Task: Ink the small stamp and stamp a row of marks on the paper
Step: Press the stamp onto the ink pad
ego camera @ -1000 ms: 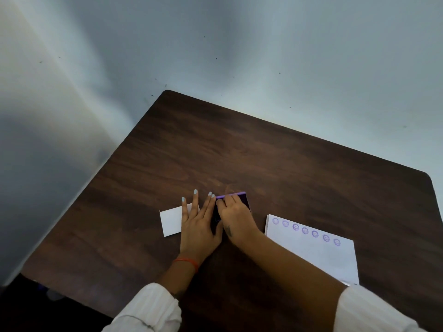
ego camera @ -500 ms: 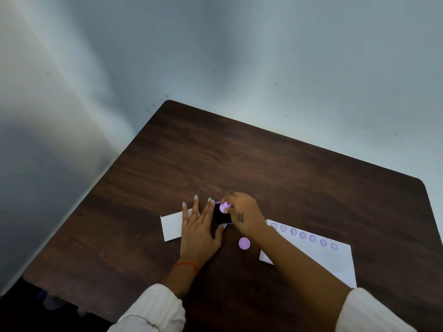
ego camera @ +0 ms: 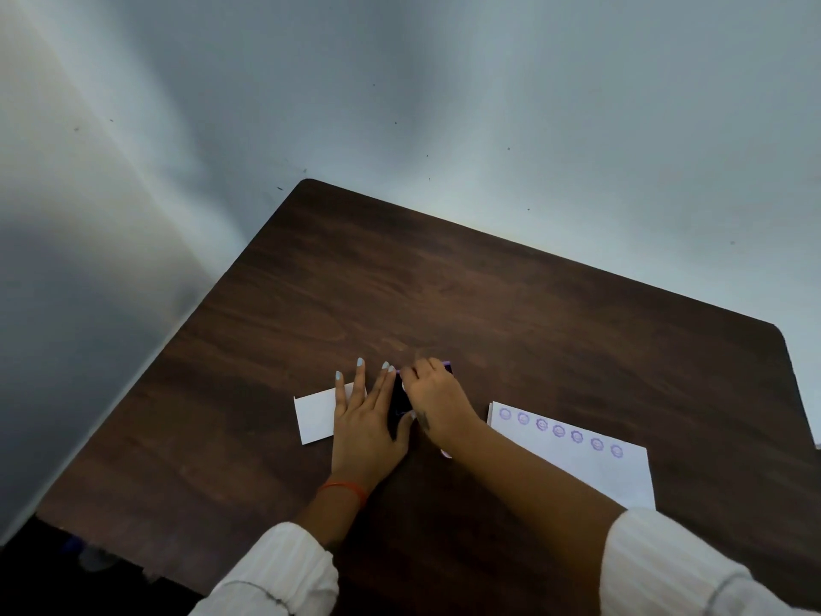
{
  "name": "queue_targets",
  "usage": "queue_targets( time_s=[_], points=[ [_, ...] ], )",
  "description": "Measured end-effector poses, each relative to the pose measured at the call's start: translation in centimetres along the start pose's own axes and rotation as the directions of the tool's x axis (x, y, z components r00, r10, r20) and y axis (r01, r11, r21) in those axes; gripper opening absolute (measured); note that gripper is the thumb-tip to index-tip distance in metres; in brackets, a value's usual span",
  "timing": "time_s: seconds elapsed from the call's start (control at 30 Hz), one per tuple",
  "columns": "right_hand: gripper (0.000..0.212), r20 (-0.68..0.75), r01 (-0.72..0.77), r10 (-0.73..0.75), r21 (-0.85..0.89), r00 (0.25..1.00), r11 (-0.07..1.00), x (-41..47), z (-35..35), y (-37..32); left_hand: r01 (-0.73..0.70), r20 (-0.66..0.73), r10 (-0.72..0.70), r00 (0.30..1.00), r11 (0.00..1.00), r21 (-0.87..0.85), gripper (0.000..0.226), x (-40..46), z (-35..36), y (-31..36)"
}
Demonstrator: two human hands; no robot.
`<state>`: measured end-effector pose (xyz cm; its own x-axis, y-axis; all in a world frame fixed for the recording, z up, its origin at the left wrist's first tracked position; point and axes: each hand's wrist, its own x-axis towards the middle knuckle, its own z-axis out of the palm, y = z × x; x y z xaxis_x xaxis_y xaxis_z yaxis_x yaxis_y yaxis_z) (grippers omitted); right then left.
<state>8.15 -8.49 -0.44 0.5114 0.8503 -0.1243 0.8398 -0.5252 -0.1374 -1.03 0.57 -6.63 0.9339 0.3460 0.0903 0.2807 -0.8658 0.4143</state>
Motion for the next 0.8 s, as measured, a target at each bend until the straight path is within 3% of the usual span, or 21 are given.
queue_targets(
  time_s=[0.17,0.33,0.4,0.57,0.8],
  points=[
    [0.031,0.049,0.239,-0.239,0.007,0.970,0.971,0.6,-0.8,2.7,-0.009,-0.061,0.008,0.998,1.000,-0.029,0.063,-0.1,0.0,0.1],
    [0.040,0.007,0.019,-0.019,0.011,1.000,1.000,0.2,0.6,0.5,-0.001,-0.015,0.001,1.000,1.000,0.006,0.066,0.0,0.1,0.0],
    [0.040,-0.014,0.039,-0.039,-0.013,0.999,0.999,-0.2,0.7,0.3,-0.001,-0.003,0.001,1.000,1.000,0.004,0.067,0.0,0.2,0.0],
    [0.032,0.061,0.260,-0.258,-0.026,0.964,0.965,0.9,-0.2,2.9,-0.006,-0.048,0.004,0.999,0.999,-0.043,0.062,-0.1,0.0,0.3],
    [0.045,-0.025,0.060,-0.062,-0.096,0.998,0.994,-0.1,1.0,-0.1,-0.006,0.016,0.006,1.000,1.000,-0.001,0.068,0.0,0.0,0.0]
  ],
)
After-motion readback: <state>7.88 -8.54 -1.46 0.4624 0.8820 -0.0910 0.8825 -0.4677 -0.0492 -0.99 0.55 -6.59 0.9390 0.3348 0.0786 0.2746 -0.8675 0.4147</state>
